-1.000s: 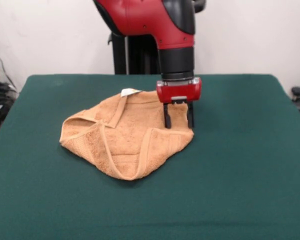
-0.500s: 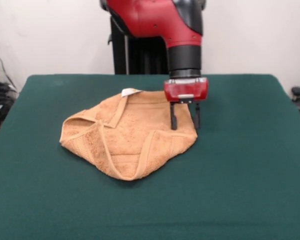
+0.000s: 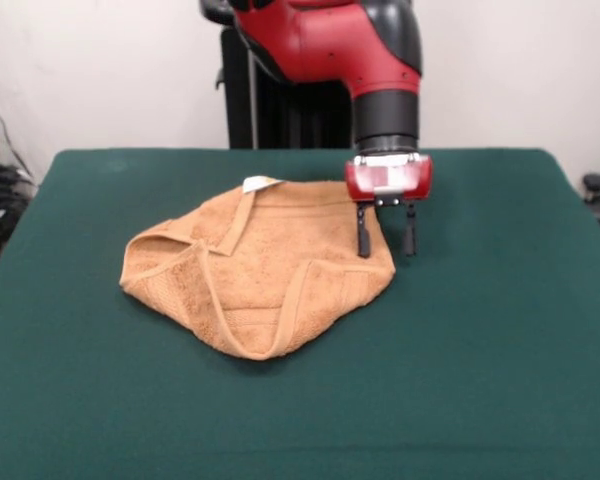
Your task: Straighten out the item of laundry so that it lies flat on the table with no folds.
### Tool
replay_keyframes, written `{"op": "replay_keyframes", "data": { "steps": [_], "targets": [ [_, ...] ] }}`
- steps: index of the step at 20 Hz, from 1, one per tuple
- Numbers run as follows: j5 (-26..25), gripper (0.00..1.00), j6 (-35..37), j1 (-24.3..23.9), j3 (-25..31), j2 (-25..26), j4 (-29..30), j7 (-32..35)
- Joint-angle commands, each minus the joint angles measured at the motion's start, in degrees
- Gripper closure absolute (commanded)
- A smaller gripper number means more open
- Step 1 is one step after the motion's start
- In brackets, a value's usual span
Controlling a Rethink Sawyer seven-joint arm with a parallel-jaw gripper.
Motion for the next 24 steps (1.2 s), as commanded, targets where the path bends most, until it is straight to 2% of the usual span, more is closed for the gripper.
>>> {"op": "replay_keyframes", "data": {
  "steps": [1, 6, 14, 19, 24],
  "targets": [
    [4.97, 0.0, 0.18, 1.3, 3.91, 1.74, -1.15, 17.86],
    [4.09, 0.0, 2.05, 0.83, 4.01, 2.4, -2.49, 18.05],
    [-2.83, 0.0, 9.04, -4.1, 5.74, 4.66, -9.31, 16.29],
    [-4.41, 0.0, 12.87, -5.82, 7.02, 3.79, -11.52, 14.47],
    [-4.29, 0.0, 12.75, -6.41, 7.63, 4.09, -13.27, 13.82]
  ]
}}
